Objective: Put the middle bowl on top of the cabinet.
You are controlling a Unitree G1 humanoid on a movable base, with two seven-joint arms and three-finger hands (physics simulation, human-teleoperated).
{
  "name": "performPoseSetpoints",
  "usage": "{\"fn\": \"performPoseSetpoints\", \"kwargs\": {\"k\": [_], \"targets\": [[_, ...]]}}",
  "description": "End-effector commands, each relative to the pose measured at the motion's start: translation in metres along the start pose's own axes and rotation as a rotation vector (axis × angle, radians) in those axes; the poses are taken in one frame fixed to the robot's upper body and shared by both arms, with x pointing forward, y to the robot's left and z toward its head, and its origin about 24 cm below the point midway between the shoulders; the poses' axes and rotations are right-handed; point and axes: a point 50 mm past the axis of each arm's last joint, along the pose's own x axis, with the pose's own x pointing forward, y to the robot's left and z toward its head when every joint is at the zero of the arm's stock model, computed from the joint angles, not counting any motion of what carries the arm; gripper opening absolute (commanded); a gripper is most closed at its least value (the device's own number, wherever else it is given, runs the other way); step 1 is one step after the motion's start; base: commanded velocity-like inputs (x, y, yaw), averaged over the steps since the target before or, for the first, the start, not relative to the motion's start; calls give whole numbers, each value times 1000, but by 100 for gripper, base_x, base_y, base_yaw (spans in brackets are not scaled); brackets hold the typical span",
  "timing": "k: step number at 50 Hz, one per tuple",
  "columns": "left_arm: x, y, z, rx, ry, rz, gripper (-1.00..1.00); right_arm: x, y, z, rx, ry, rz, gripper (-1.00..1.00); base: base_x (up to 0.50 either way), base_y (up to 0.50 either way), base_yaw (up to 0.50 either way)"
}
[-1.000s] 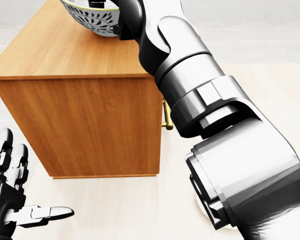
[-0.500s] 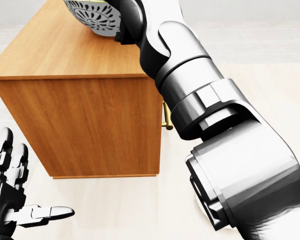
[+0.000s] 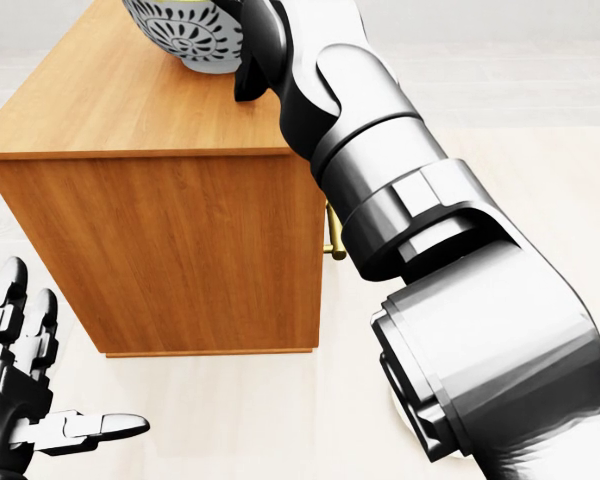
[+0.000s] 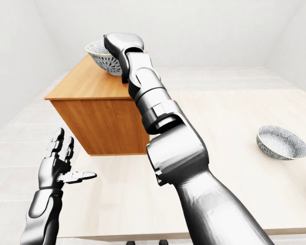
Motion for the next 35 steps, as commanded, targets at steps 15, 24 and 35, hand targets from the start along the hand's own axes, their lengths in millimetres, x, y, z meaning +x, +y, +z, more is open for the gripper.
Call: {"fn": "performPoseSetpoints", "kwargs": {"k": [15, 24, 35], "targets": [[0, 0, -1, -2, 4, 0, 100, 0, -1, 3, 17, -6, 33, 47, 0, 0, 0], [-1, 1, 2, -3, -7, 1, 100, 0, -11, 3, 22, -10, 22, 48, 0, 0, 0], [-1, 0, 0, -3, -1, -2, 100, -1, -20, -2, 17, 2, 2, 49, 0, 0, 0]]}}
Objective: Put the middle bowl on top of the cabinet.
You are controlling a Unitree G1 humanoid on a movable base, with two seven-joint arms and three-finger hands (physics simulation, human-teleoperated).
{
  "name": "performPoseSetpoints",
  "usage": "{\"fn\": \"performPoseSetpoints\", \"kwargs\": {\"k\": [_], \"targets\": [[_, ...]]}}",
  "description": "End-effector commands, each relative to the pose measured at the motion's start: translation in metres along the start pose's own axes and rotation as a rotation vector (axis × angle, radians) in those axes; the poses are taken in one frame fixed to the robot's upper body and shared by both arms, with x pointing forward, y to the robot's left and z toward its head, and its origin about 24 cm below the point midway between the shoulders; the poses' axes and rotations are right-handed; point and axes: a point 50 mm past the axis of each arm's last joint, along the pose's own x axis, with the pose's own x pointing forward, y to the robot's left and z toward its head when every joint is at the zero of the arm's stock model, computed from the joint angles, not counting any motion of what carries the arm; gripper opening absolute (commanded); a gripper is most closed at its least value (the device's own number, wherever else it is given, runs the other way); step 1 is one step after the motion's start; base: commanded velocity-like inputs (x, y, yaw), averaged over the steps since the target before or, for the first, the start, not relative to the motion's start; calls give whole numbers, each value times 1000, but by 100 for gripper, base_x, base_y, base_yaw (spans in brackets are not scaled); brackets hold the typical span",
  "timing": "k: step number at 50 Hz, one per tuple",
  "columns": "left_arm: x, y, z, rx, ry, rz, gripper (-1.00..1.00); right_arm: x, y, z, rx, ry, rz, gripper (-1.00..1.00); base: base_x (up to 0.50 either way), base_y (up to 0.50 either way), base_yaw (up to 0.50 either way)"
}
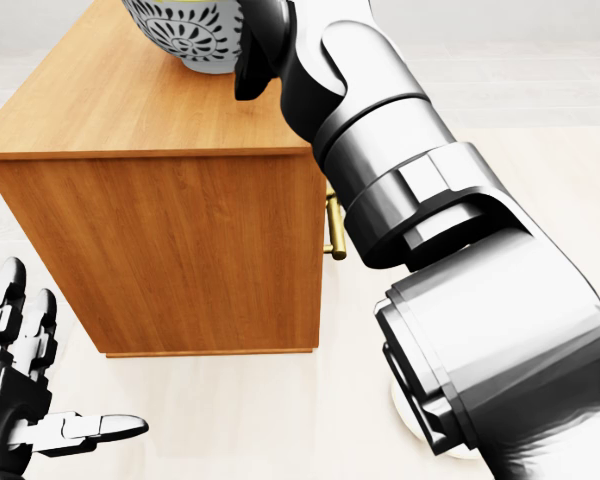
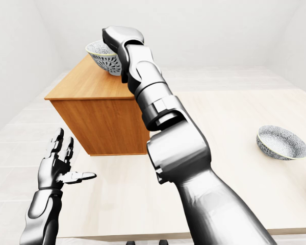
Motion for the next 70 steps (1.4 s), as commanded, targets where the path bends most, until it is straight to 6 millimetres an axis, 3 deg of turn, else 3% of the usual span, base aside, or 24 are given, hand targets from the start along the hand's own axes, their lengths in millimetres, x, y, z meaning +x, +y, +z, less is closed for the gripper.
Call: {"fn": "performPoseSetpoints", "kwargs": {"k": [1, 28, 43, 49, 59, 70], "targets": [[-1, 0, 0, -2, -1, -2, 100, -1, -10, -3, 8, 5, -11, 48, 0, 0, 0], [0, -1, 12, -6, -55, 2, 100, -9, -67, -3, 36, -8, -85, 47, 0, 0, 0], [-4, -1, 19, -5, -71, -1, 100, -11, -72, -19, -3, 38, -85, 44, 0, 0, 0], [-3, -2, 20, -6, -70, -4, 100, -15, -86, -18, -2, 32, -100, 43, 0, 0, 0], [-6, -1, 24, -13, -79, -2, 100, -22, -106, -32, -30, 74, -126, 51, 0, 0, 0], [-4, -3, 29, -18, -84, -7, 100, -27, -114, -55, -50, 145, -149, 62, 0, 0, 0]]}}
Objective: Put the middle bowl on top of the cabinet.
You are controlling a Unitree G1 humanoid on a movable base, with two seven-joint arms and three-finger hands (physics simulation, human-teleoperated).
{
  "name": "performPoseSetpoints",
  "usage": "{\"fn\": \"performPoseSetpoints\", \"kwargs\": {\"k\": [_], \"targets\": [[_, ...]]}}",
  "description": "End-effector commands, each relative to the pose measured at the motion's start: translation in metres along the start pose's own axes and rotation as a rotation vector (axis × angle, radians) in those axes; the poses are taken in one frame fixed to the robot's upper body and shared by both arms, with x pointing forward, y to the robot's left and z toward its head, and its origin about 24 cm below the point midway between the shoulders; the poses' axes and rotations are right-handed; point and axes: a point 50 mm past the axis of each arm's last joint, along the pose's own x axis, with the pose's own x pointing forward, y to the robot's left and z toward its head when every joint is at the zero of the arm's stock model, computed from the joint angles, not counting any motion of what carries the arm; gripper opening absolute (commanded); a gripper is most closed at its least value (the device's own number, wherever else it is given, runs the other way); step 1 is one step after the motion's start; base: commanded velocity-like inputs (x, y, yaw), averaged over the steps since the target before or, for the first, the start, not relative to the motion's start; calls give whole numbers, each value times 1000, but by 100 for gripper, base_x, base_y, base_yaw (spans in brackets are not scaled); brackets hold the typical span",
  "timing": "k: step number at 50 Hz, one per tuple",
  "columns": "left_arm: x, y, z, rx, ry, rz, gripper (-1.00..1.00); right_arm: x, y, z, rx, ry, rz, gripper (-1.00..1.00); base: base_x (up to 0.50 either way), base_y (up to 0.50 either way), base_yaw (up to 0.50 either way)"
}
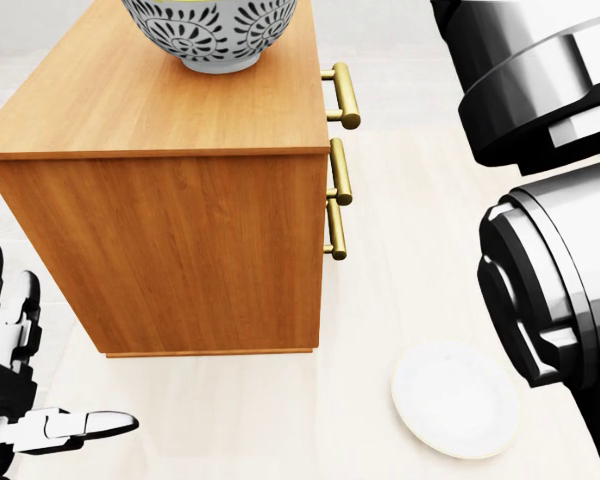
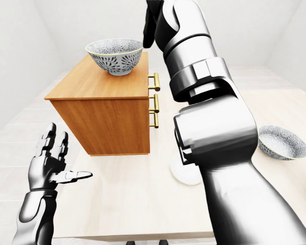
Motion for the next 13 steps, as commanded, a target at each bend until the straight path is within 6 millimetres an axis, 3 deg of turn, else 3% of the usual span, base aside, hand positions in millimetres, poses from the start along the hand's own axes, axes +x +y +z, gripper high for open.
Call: {"fn": "performPoseSetpoints", "kwargs": {"k": [1, 3, 13], "targets": [[1, -1, 5, -4, -6, -2, 100, -3, -11, -21, -22, 62, -22, 66, 0, 0, 0], [0, -1, 4, -2, -5, -1, 100, -3, -9, -27, -29, 79, -22, 100, 0, 0, 0], [0, 0, 7, -1, -10, 4, 100, -5, -15, -45, -41, 136, -40, 100, 0, 0, 0]]}}
